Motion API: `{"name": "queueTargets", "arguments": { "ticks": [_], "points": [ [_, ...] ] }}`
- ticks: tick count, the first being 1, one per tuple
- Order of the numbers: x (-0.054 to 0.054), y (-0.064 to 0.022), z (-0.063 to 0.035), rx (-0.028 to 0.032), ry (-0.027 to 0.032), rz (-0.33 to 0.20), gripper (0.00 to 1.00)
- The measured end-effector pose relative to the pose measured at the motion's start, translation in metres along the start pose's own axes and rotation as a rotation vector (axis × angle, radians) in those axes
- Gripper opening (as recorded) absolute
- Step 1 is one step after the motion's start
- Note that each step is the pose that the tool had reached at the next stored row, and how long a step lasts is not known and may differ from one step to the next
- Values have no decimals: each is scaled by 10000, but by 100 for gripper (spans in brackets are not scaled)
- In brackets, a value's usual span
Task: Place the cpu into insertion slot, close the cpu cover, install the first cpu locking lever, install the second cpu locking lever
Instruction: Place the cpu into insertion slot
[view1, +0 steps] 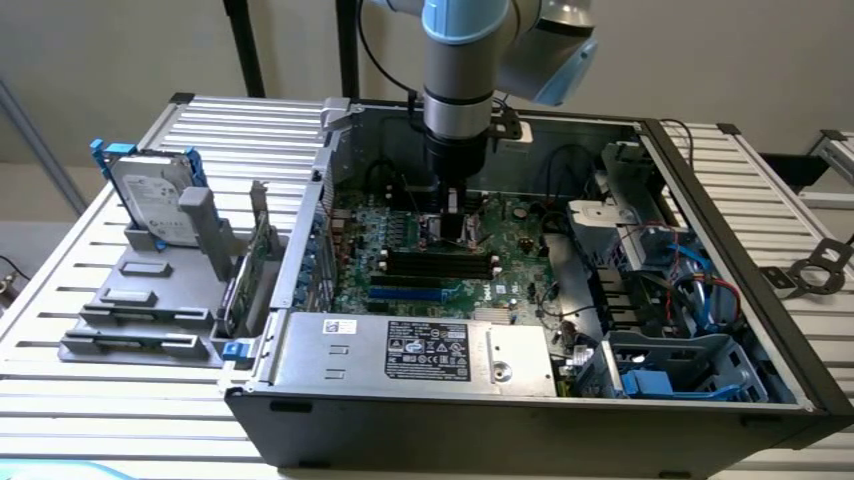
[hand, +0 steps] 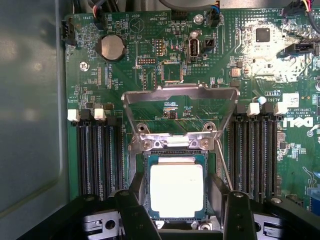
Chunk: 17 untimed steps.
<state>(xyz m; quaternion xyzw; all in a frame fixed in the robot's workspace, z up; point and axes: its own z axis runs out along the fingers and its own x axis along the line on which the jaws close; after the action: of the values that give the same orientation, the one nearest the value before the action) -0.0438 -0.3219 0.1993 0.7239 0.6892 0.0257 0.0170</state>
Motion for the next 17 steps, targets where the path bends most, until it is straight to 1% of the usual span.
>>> {"name": "queueTargets", "arguments": {
  "ticks": [4, 6, 7, 8, 10, 11, 12, 13, 14, 16, 17],
  "points": [
    [1, 3, -51, -1, 2, 1, 62],
    [1, 5, -97, 0, 4, 1, 62],
    [2, 7, -125, 0, 8, 1, 60],
    [2, 9, -153, 1, 10, 1, 60],
    [2, 0, -185, 1, 16, 1, 47],
    [1, -14, -190, 0, 18, 1, 47],
    [0, -35, -193, 0, 20, 1, 41],
    [-1, -62, -195, 3, 20, 2, 35],
    [-3, -96, -198, 6, 19, 0, 35],
    [-7, -167, -203, 9, 20, 1, 24],
    [-8, -192, -209, 10, 20, 1, 24]
  ]
}}
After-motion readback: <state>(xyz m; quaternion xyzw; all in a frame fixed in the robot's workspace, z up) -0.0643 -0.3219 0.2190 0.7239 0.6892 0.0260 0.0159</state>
